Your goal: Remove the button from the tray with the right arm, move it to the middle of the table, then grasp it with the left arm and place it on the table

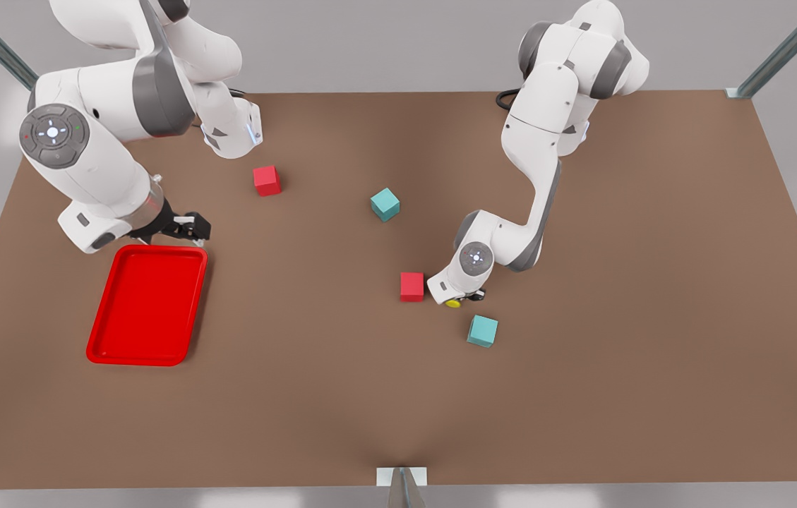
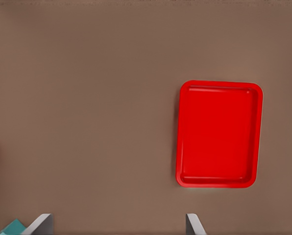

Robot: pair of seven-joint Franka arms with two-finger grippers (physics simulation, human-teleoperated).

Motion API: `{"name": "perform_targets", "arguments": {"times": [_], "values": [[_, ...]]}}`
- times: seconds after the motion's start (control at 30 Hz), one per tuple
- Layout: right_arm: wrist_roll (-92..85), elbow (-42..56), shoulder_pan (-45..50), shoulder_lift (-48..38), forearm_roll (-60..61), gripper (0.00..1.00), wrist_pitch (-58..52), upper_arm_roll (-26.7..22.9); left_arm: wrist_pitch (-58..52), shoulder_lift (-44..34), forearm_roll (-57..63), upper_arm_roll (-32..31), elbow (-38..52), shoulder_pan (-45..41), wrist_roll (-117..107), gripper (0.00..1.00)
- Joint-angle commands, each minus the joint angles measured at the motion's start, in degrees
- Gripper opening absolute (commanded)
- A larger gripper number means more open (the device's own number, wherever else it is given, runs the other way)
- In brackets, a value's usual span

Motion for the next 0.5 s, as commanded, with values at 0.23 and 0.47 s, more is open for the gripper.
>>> {"name": "perform_targets", "arguments": {"times": [0.23,0.47], "values": [[-0.6,0.2,-0.1,0.3,-0.3,1.0,1.5,0.0,-1.6,-0.4,-0.3,0.2,1.2,0.1,-0.7,0.48],[-0.6,1.0,-0.7,0.4,-0.4,1.0,1.5,0.0,-5.8,-3.7,-0.2,1.6,2.1,0.2,-1.2,0.48]]}}
